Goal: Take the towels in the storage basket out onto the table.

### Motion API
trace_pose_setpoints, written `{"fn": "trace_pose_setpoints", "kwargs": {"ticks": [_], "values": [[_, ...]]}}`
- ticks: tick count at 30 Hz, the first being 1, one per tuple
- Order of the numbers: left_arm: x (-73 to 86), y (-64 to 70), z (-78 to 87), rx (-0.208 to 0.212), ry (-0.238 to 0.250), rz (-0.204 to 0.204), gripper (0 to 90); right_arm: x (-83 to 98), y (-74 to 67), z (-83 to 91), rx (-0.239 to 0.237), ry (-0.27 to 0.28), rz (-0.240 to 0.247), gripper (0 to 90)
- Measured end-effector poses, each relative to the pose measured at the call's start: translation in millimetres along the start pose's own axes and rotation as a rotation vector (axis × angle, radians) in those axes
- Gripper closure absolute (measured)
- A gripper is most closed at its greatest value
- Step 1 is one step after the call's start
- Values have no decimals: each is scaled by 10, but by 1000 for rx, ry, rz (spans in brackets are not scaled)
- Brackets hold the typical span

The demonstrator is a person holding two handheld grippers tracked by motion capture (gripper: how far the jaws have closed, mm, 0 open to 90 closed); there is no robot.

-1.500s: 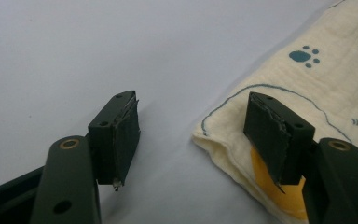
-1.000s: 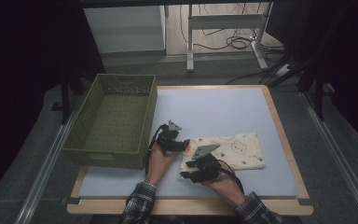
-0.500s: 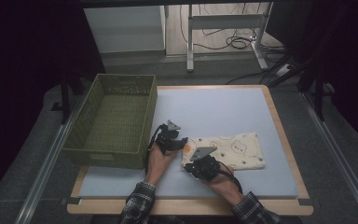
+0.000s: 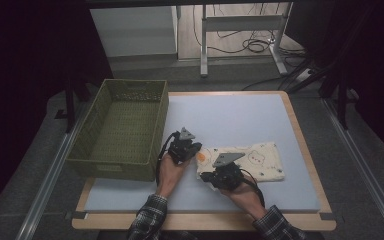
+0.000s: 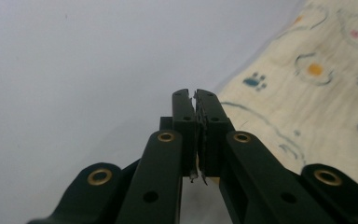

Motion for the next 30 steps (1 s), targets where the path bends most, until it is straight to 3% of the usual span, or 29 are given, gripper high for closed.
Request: {"fn": "trace_pose_setpoints", "kwargs": {"ticks": [5, 9, 21, 30], "values": [[-174, 118, 56, 12, 27, -27, 875, -29, 25, 185, 24, 35, 5, 851], [-275, 216, 5, 21, 31, -52, 874, 6, 76, 336, 56, 53, 2, 851], [-465, 473, -315, 101, 38, -98, 871, 305, 300, 701, 139, 71, -60, 851], [-611, 745, -609, 159, 39, -179, 871, 516, 406, 933, 193, 76, -96, 850]]}}
Point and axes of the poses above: each handheld gripper's, and its own axes: z roughly backward along the jaws, x roughly out of its underside, y roughly to its right, the point moved 5 cm from there along -z, roughly forward along the jaws, and after that the axes turned 7 degrees about z, right-handed, at the moved point
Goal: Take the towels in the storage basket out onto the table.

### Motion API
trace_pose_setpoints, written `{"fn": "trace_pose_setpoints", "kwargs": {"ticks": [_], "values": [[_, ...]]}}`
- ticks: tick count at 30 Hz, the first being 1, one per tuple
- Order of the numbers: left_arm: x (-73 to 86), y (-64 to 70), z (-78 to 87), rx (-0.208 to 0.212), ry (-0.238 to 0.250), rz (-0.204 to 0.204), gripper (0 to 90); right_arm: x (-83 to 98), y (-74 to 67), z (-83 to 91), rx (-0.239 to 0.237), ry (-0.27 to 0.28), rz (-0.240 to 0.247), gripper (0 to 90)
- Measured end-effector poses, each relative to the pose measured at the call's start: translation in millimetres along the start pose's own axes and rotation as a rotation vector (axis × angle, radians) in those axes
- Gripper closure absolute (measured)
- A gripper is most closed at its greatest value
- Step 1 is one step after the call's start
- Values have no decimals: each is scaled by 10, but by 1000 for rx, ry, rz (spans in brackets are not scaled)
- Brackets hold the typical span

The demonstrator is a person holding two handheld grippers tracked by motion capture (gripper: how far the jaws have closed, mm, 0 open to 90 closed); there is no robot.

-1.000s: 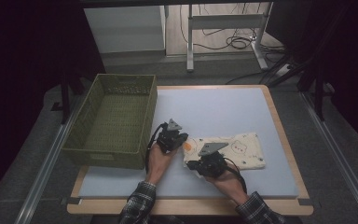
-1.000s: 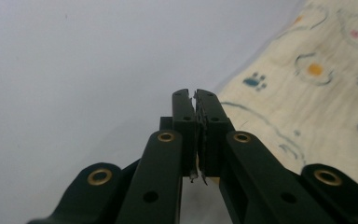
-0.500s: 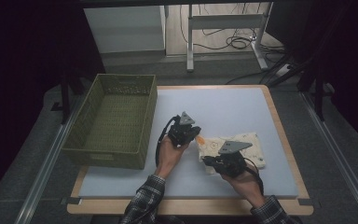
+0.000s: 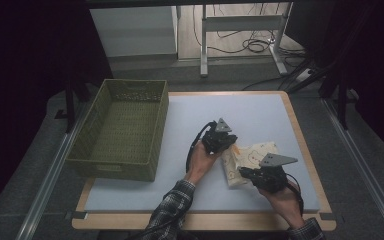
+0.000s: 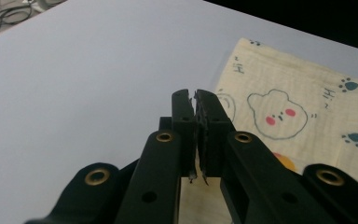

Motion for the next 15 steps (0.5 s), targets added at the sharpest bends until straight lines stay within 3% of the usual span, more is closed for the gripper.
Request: {"fn": "trace_pose_setpoints", "kwargs": {"ticks": [7, 15], "values": [[-95, 119, -256, 40, -10, -3, 870, 137, 166, 200, 51, -1, -31, 850], [-213, 243, -449, 52, -20, -38, 869, 258, 314, 363, 92, 0, -59, 849]]}}
Point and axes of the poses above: each handheld gripper's, and its own axes: z roughly backward along the jaws, x roughly out of its underside, y roughly to its right, the point moved 5 cm from there along -z, roughly forward along the jaws, and after that the axes turned 7 degrees about z, right-handed, at the moved point
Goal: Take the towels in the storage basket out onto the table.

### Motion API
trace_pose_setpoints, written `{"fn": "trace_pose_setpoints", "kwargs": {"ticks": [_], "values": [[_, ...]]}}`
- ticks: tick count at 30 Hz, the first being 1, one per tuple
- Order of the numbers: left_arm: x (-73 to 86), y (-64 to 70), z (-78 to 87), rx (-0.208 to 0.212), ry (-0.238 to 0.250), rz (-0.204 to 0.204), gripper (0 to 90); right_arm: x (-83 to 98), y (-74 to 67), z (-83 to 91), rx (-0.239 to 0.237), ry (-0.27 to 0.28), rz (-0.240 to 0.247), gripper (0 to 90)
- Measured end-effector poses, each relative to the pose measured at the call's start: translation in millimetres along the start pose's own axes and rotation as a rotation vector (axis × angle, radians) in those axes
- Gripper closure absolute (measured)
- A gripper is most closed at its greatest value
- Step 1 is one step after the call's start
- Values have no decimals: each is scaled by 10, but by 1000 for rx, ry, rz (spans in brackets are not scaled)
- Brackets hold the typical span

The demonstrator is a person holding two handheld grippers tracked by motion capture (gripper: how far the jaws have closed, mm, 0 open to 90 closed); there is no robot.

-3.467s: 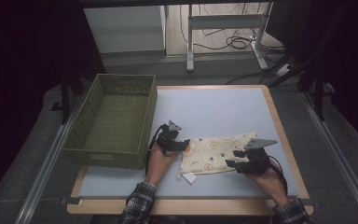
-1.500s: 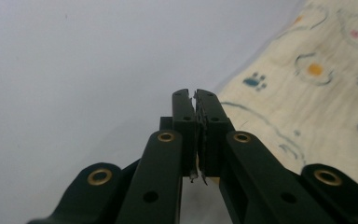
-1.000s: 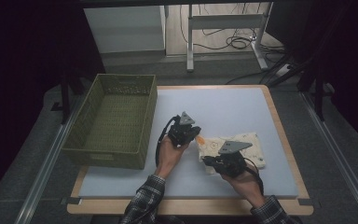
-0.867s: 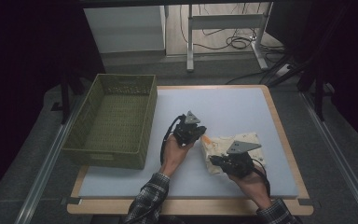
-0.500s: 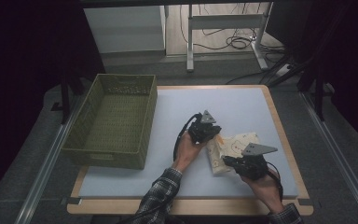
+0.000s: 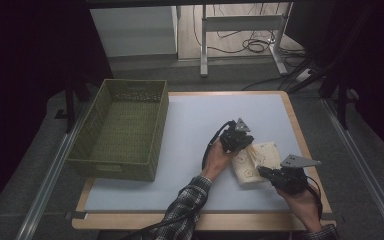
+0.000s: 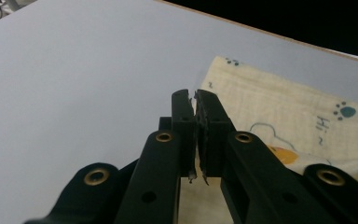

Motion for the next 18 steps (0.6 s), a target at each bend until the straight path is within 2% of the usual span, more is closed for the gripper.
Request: {"fn": "trace_pose_setpoints", "kwargs": {"ticks": [10, 14, 18], "values": [[-196, 127, -175, -1, 1, -28, 867, 53, 152, 148, 46, 8, -19, 848], [-227, 152, -255, -5, -15, -45, 866, 101, 193, 156, 57, -1, -26, 847], [-220, 165, -330, -8, -27, -43, 865, 168, 239, 138, 68, -13, -39, 846]]}}
Point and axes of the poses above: each handheld gripper's, and its own axes: z roughly backward along the jaws, x roughly out of its underside, y roughly to its right, the point moved 5 cm from there along -z, roughly forward along the jaws, and after that the axes turned 7 degrees about z, right-handed, at the moved point
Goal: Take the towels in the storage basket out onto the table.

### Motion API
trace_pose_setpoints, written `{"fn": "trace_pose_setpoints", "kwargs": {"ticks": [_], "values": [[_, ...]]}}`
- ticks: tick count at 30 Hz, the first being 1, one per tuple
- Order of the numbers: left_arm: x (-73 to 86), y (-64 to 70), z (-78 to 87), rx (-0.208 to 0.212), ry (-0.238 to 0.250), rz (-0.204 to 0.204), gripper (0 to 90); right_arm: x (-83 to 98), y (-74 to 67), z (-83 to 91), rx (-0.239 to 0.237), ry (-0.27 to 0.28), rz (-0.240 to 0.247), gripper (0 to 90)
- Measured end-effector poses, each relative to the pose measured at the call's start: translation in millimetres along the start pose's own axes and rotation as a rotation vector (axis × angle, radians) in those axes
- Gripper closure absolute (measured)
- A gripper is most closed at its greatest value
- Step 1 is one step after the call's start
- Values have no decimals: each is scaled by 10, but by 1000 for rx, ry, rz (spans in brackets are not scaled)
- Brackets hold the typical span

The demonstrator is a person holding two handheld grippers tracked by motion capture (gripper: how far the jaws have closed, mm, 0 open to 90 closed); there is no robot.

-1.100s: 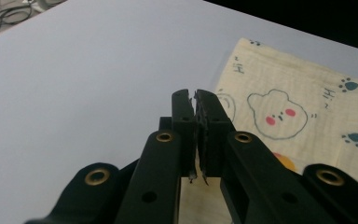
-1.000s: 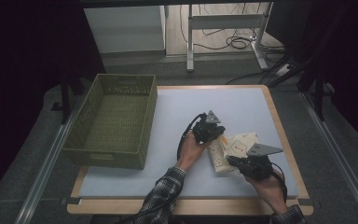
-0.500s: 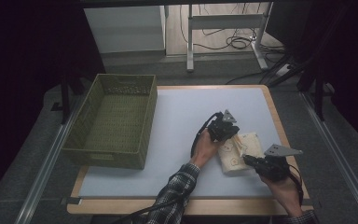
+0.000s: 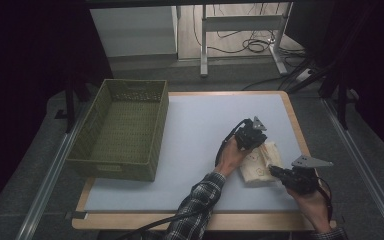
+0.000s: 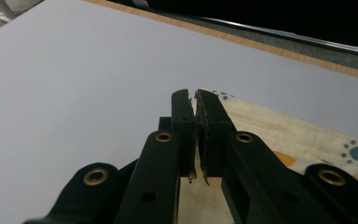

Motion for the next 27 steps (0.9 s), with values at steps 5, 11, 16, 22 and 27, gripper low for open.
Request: {"fn": "trace_pose_setpoints", "kwargs": {"ticks": [5, 11, 16, 22, 27], "values": [[-3, 8, -43, 21, 15, 34, 767, 72, 64, -30, 16, -13, -11, 835], [-33, -2, 30, 4, 48, 51, 565, 117, 135, -4, 52, -13, -25, 745], [0, -40, 128, -17, 56, 53, 501, 176, 248, 117, 110, -17, -30, 651], [110, -120, 278, -52, 38, 40, 446, 257, 418, 335, 177, -20, -63, 636], [226, -177, 395, -72, 33, 49, 411, 136, 429, 363, 167, 0, -60, 638]]}}
Point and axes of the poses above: each handheld gripper's, and its own axes: z roughly backward along the jaws, x roughly out of its underside, y roughly to its right, the point moved 5 cm from there along -z, roughly forward along the jaws, and after that the axes turned 7 degrees about z, right-handed, at the moved point
